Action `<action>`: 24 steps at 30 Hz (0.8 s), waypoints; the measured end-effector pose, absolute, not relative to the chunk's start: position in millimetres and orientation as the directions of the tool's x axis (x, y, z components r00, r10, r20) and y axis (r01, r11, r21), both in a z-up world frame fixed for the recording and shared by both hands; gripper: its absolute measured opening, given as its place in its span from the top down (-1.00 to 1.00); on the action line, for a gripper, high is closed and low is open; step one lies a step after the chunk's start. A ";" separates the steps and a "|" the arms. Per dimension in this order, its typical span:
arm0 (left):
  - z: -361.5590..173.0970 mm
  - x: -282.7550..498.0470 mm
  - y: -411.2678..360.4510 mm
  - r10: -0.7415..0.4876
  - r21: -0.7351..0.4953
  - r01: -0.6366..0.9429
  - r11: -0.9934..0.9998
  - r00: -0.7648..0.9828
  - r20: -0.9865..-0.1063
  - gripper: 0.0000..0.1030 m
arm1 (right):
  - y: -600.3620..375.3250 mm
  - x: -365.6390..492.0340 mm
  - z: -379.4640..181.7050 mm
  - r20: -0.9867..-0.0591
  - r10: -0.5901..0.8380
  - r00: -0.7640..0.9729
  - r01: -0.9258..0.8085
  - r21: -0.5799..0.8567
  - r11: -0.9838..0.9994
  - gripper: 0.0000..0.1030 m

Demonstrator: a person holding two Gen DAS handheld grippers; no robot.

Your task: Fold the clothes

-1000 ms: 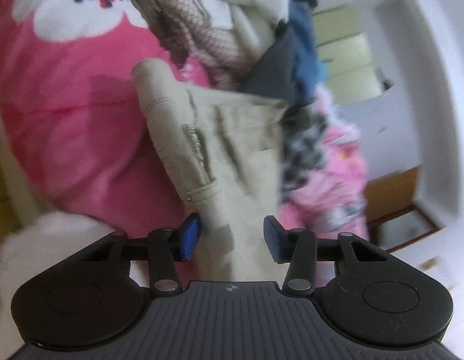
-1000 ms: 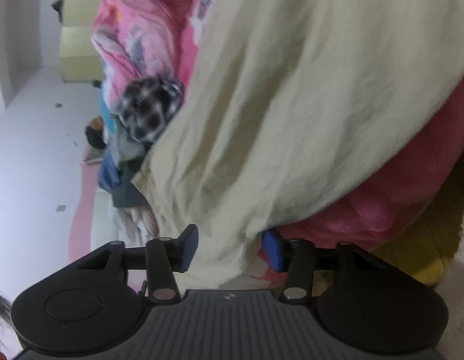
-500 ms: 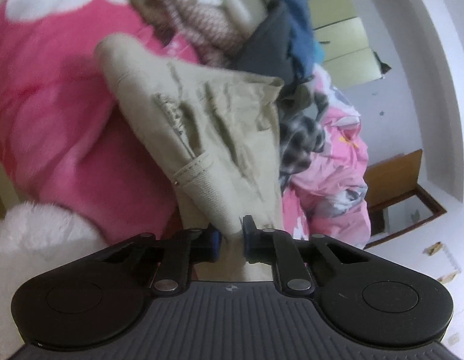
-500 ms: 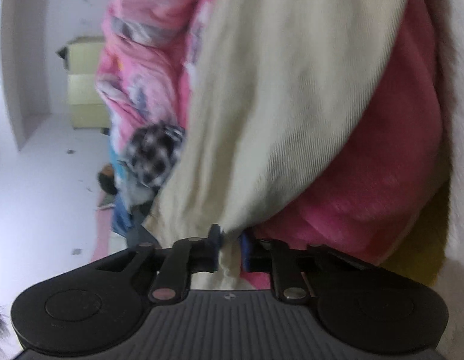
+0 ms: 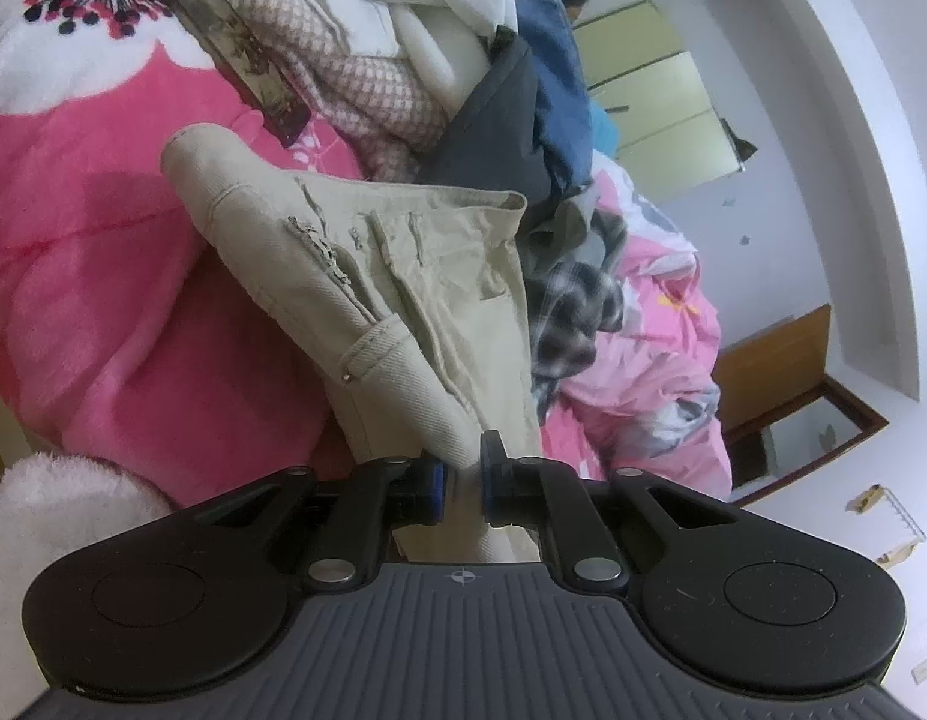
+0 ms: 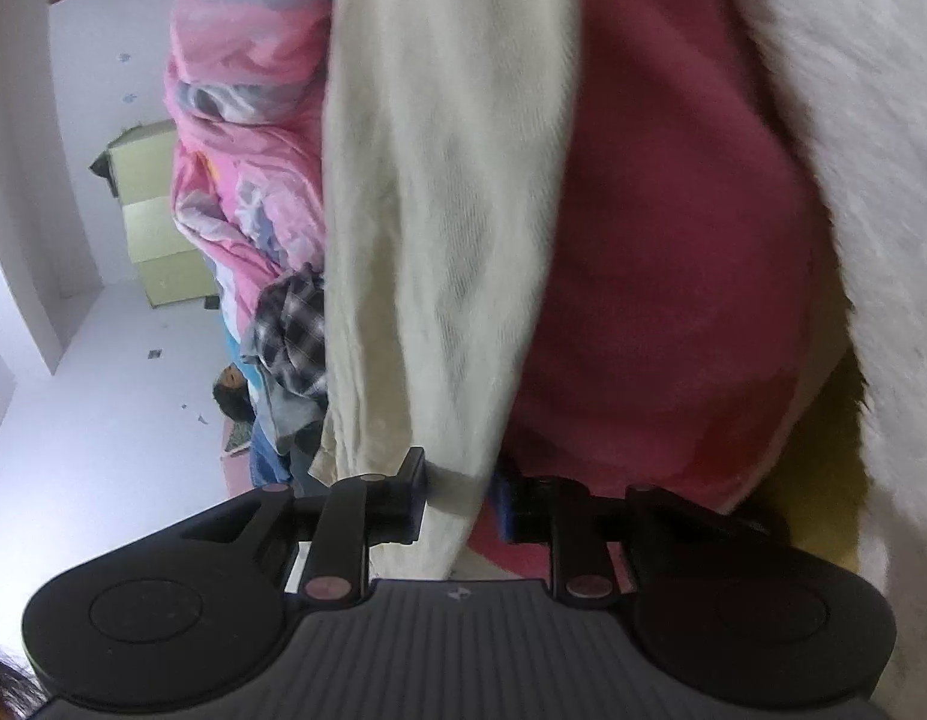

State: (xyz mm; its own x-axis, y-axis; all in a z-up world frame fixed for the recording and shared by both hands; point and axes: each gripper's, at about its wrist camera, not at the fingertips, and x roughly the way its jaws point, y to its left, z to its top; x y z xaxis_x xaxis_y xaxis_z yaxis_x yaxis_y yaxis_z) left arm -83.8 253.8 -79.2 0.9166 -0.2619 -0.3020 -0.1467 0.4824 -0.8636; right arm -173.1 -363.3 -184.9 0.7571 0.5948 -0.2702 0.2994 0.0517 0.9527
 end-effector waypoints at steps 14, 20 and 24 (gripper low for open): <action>-41.6 -72.6 237.0 -0.187 -0.797 -0.106 0.594 0.946 -0.265 0.87 | -380.3 -153.7 -102.9 -0.160 0.463 0.872 0.019 0.955 0.295 0.93; -11.4 -31.5 222.5 -0.197 -0.746 -0.038 0.665 0.954 -0.225 0.87 | -390.5 -115.5 -70.6 -0.127 0.458 0.880 -0.050 0.934 0.355 0.93; 2.5 12.6 207.6 -0.213 -0.690 -0.004 0.724 0.950 -0.230 0.87 | -399.3 -83.1 -60.2 -0.125 0.450 0.884 -0.052 0.931 0.362 0.93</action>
State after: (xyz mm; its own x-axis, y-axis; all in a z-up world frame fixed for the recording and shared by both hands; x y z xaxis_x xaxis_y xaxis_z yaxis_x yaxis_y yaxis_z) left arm 12.6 207.6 2.5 0.9496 -0.2133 -0.2297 -0.0043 0.7239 -0.6899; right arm -83.1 -399.3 -60.2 0.8841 0.4501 -0.1253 -0.0524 0.3619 0.9307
